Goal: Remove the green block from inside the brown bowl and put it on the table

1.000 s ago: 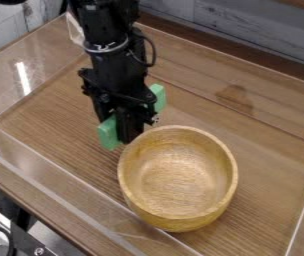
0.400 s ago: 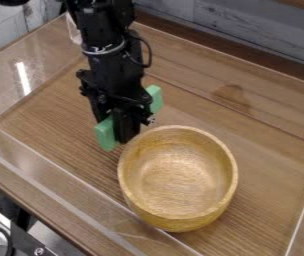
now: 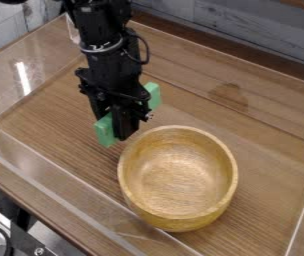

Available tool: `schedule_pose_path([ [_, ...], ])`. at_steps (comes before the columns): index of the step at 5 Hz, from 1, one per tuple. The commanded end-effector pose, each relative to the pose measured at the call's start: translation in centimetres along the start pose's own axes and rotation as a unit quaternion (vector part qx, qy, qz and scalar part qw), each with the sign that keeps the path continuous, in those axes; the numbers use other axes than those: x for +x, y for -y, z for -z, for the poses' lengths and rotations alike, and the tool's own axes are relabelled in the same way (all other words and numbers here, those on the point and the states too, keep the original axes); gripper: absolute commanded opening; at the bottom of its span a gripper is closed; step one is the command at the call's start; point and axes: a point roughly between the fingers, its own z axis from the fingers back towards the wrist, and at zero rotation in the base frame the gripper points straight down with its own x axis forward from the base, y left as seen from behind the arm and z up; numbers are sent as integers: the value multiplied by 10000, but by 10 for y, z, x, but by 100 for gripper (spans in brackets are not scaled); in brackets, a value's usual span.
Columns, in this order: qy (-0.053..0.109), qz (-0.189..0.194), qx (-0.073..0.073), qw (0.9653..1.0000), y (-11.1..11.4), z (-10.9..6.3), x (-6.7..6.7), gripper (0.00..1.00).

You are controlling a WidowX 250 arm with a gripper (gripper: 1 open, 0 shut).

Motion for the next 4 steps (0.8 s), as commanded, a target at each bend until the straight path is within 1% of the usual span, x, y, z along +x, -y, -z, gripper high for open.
schedule_pose_path([
  [1,291,-39,76,9995,-7,-11,11,0],
  [4,389,-131,76,9991,-21,-6,18,0],
])
